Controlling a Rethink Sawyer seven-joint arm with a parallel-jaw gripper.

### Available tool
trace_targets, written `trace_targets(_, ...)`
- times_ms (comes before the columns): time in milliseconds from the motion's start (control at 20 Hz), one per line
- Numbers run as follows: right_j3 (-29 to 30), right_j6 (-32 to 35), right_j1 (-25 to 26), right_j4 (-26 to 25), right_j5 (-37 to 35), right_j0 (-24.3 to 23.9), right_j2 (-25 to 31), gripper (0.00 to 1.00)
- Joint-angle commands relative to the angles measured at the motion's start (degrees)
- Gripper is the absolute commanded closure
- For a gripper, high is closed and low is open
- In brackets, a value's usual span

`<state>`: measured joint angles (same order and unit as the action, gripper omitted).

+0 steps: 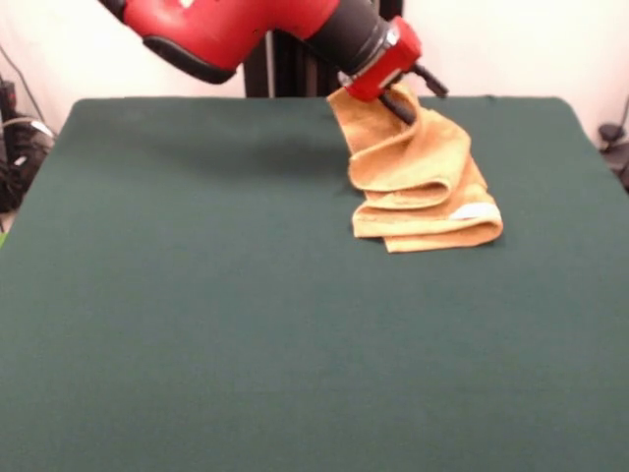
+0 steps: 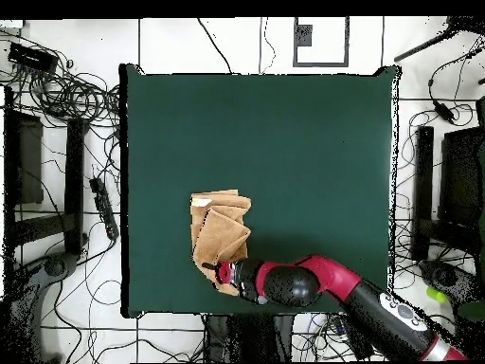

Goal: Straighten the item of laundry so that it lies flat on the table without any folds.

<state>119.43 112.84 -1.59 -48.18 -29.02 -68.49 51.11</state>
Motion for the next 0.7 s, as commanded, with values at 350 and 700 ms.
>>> trace_targets(350,-18.3,13.9,-8.4,-19.1,13.0,27.6,-17.9,0.0)
trace_targets(700,-20.4,13.4,-9.4,-16.7,19.4,35.6,-25.8,1.0)
